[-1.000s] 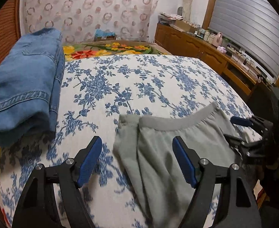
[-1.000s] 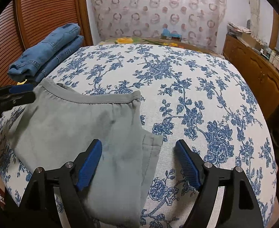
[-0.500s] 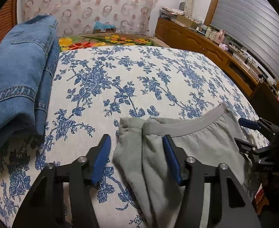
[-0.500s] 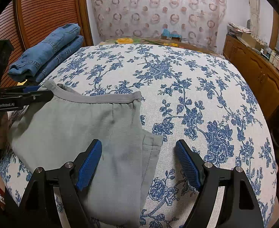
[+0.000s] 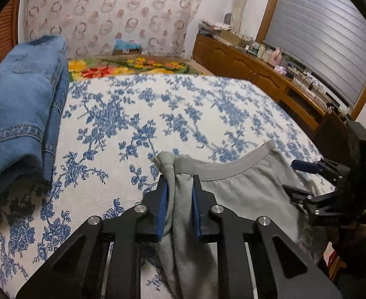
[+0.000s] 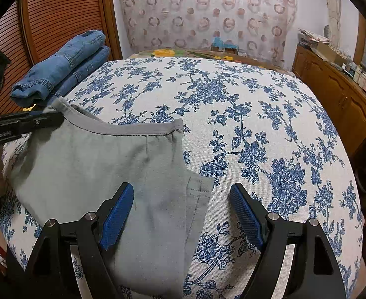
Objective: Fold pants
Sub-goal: 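Grasp the pants edge with the left tool while the right tool grasps it too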
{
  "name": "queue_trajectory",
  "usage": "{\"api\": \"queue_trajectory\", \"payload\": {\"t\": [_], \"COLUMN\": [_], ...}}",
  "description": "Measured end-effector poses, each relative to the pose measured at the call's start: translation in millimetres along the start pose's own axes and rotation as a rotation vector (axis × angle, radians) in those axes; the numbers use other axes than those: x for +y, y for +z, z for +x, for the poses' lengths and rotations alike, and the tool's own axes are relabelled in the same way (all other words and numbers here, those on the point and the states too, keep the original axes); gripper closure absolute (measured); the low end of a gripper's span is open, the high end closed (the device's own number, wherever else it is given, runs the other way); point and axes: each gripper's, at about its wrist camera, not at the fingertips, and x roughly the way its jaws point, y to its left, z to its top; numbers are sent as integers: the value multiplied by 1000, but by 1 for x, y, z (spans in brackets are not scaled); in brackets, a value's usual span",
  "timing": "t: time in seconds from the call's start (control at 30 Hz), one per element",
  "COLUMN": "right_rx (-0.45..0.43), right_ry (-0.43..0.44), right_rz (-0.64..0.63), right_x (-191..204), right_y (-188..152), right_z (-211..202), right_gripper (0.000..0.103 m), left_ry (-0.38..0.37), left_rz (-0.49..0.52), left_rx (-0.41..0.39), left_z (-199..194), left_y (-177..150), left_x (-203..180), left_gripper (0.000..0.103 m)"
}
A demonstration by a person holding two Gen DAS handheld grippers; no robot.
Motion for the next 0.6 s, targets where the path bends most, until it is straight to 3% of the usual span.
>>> {"api": "queue_trajectory", "payload": {"t": [0.07, 0.33, 0.43, 0.5, 0.6], "right_rx": [2, 0, 3, 6, 10], "right_ry": [2, 33, 56, 86, 119], "right_rz": [4, 6, 26, 36, 40], "right_x": [-1, -2, -4, -6, -5], "right_y": [0, 1, 0, 0, -1], "right_z": [0, -5, -7, -7, -8], "right_gripper": [23, 52, 67, 84, 92], "left_ry": [-4, -20, -26, -30, -33], "left_rz": [4, 25, 27, 28, 34], "left_rx": [-19, -69, -81, -90, -102], "left_z": [-7, -25, -28, -31, -35], "left_y": [0, 1, 1, 0, 0], "left_x": [-3, -17, -19, -20, -23], "left_gripper": [85, 85, 85, 85, 88]}}
